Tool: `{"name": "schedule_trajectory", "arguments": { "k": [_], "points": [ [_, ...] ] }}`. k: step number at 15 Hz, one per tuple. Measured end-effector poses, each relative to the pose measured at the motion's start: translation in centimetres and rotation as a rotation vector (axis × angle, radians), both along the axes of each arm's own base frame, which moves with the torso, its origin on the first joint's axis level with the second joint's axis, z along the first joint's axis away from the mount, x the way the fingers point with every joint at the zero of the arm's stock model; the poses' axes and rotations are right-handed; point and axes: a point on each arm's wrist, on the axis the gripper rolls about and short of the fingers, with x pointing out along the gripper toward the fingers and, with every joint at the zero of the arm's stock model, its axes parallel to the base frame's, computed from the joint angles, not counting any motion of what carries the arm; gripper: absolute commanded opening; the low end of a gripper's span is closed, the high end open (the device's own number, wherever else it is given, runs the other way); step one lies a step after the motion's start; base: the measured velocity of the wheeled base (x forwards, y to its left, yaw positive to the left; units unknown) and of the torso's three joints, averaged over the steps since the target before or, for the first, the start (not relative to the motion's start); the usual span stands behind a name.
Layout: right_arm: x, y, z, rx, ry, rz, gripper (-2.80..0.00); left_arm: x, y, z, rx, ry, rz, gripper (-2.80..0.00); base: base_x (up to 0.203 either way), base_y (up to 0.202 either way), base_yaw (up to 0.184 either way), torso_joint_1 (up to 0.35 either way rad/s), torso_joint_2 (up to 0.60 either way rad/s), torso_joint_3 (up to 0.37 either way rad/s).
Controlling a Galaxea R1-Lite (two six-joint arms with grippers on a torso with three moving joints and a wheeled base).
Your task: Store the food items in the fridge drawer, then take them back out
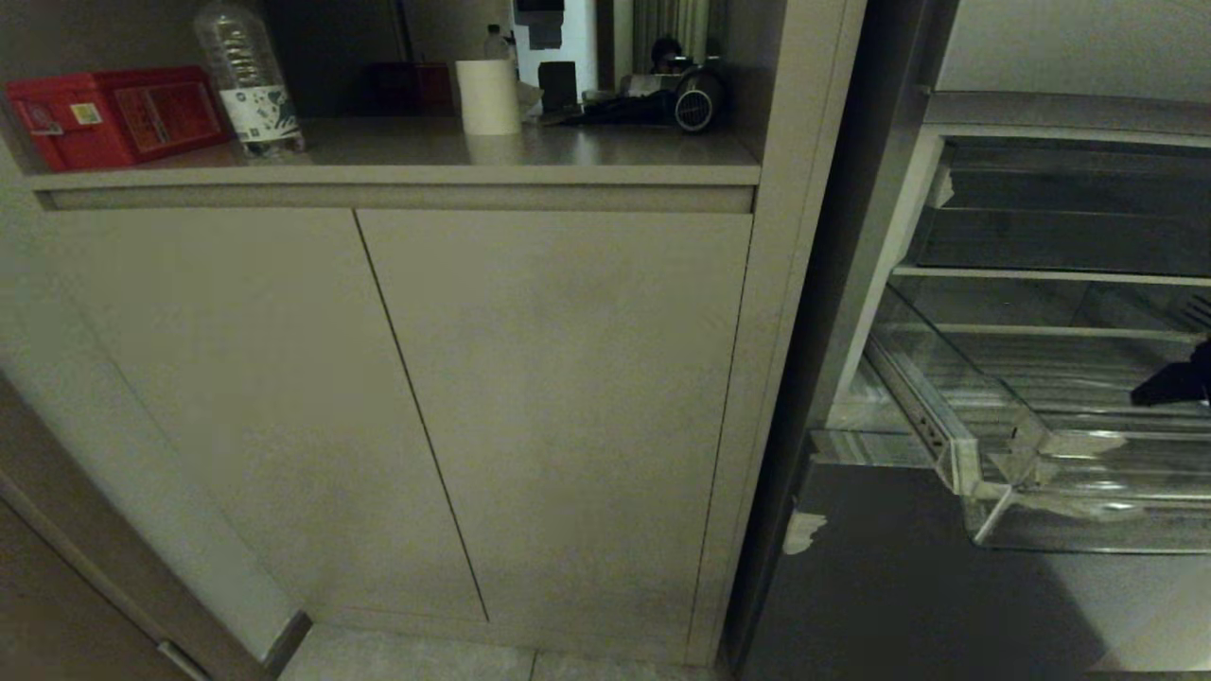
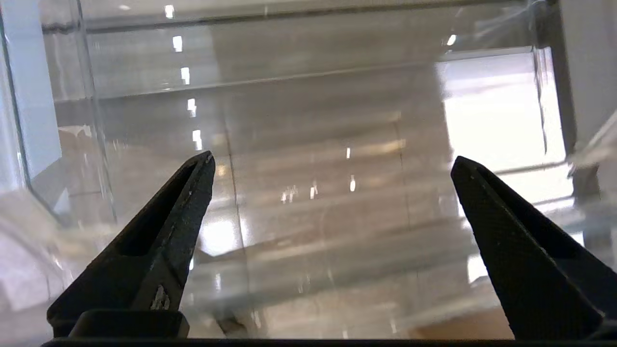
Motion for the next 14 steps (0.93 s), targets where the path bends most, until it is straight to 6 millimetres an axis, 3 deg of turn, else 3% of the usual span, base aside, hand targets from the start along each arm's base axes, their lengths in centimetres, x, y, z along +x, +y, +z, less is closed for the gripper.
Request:
{"name": "schedule_trajectory", "arguments": {
  "k": [6,11,14],
  "points": [
    [-1.4,0.4,0.7,-0.011,-0.023,0.002,0.00,0.0,0.0,0.0,0.000,0.000,0.000,-2.80,0.000,0.000,0.000,0.000,0.00,0.000],
    [-1.4,0.3,1.2,-0.014,-0.086,-0.004,0.00,0.0,0.0,0.0,0.000,0.000,0.000,-2.80,0.000,0.000,0.000,0.000,0.00,0.000],
    [-2.8,0.6,1.9,-0.022,-0.120,-0.012,0.00,0.0,0.0,0.0,0.000,0.000,0.000,-2.80,0.000,0.000,0.000,0.000,0.00,0.000]
  ]
}}
